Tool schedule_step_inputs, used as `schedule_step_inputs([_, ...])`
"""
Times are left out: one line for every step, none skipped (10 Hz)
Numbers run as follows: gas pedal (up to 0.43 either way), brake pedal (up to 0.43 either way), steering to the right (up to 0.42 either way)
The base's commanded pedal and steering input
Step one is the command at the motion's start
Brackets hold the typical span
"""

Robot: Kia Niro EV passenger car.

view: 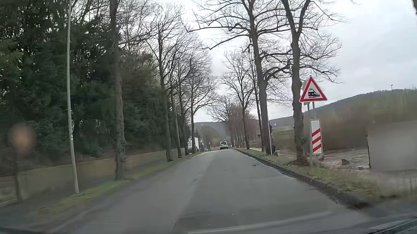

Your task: Follow the waypoints while adhering to traffic rules and regulations

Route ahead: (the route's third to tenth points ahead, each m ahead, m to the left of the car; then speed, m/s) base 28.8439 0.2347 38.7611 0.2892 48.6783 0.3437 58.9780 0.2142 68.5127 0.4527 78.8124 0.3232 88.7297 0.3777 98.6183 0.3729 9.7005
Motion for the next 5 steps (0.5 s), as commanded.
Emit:
schedule_step_inputs([0.110, 0.000, 0.005])
schedule_step_inputs([0.118, 0.000, 0.006])
schedule_step_inputs([0.130, 0.000, 0.005])
schedule_step_inputs([0.150, 0.000, 0.005])
schedule_step_inputs([0.150, 0.000, 0.004])
